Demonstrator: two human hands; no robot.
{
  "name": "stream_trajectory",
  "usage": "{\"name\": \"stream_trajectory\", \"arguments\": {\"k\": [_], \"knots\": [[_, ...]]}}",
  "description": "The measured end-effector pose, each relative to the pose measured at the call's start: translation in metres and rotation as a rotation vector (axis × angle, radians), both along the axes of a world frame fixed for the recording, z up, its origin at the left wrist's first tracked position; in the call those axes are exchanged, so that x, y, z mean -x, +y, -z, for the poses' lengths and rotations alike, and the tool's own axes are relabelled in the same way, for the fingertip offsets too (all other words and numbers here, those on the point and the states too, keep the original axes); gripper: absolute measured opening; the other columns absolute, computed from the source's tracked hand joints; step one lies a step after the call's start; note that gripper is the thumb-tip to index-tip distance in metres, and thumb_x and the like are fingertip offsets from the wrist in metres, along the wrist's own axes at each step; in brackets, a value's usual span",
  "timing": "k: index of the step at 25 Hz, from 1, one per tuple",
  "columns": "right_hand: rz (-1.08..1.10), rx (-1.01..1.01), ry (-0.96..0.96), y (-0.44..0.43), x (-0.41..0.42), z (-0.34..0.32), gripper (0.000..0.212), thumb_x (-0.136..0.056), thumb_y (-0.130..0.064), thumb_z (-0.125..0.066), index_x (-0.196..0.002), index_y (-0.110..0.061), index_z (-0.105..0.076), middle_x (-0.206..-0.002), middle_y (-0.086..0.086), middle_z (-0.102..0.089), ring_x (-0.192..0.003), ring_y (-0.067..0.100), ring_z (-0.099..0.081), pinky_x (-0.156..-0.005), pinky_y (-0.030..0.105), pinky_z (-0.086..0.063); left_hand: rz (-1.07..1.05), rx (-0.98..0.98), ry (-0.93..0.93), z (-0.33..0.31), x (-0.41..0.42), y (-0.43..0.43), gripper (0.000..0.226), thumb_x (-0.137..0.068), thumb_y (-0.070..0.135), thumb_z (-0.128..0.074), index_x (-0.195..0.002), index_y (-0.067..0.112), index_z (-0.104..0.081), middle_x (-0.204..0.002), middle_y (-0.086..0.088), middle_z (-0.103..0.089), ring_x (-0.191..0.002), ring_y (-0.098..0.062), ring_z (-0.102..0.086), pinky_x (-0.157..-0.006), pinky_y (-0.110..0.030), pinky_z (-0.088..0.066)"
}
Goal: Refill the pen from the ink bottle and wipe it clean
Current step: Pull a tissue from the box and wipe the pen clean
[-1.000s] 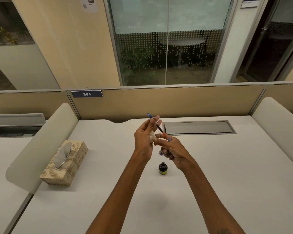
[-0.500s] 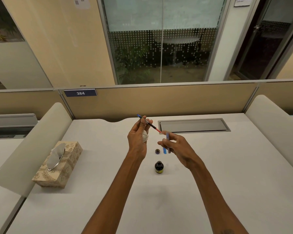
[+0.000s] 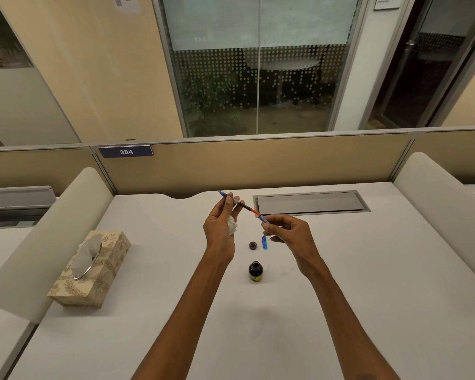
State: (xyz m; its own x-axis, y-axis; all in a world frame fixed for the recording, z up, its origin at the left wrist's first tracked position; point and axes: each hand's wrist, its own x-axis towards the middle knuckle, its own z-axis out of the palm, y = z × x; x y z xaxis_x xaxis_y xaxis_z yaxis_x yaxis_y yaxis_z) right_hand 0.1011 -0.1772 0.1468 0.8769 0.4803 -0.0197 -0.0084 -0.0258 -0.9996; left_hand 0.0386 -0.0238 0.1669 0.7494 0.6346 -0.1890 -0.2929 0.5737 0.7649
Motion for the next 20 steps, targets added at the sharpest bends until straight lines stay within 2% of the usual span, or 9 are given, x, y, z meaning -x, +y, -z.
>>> {"name": "stream_trajectory", "arguments": {"k": [7,11,15,20], "knots": [[-0.006,-0.006,-0.014,0.004,0.001,0.000,0.019,-0.088,-0.015,-0.071,-0.106,-0.012,-0.071,-0.092,0.007,-0.074,-0.075,0.013,-0.073,-0.066,0.017,-0.057,0.012,-0.059,0.039,0.001,0.003,-0.006,0.014,-0.095,0.017,-0.059,-0.101,0.017,-0.072,-0.093,0.005,-0.079,-0.090,-0.010,-0.075,-0.114,-0.045,-0.035],[0.035,-0.032,-0.049,0.007,-0.003,0.001,0.025,-0.088,-0.016,-0.070,-0.112,-0.009,-0.073,-0.099,0.005,-0.075,-0.088,0.020,-0.073,-0.077,0.020,-0.058,0.021,-0.071,0.037,0.002,0.004,-0.010,0.012,-0.093,0.016,-0.062,-0.099,0.016,-0.073,-0.093,0.000,-0.079,-0.093,-0.014,-0.075,-0.115,-0.045,-0.038],[-0.031,-0.096,-0.062,0.006,-0.002,0.000,0.030,-0.094,-0.012,-0.061,-0.123,-0.005,-0.067,-0.112,0.006,-0.070,-0.097,0.020,-0.072,-0.088,0.023,-0.057,0.030,-0.092,0.058,0.003,0.002,-0.012,0.012,-0.092,0.016,-0.064,-0.099,0.015,-0.074,-0.095,-0.004,-0.079,-0.098,-0.021,-0.074,-0.113,-0.045,-0.041],[0.028,-0.119,-0.040,0.005,-0.003,-0.004,0.019,-0.091,-0.012,-0.066,-0.108,-0.007,-0.070,-0.095,0.011,-0.073,-0.087,0.026,-0.070,-0.075,0.023,-0.059,0.042,-0.100,0.070,0.004,0.000,-0.016,0.015,-0.092,0.016,-0.063,-0.103,0.013,-0.073,-0.097,-0.002,-0.078,-0.098,-0.019,-0.074,-0.111,-0.040,-0.043]]}}
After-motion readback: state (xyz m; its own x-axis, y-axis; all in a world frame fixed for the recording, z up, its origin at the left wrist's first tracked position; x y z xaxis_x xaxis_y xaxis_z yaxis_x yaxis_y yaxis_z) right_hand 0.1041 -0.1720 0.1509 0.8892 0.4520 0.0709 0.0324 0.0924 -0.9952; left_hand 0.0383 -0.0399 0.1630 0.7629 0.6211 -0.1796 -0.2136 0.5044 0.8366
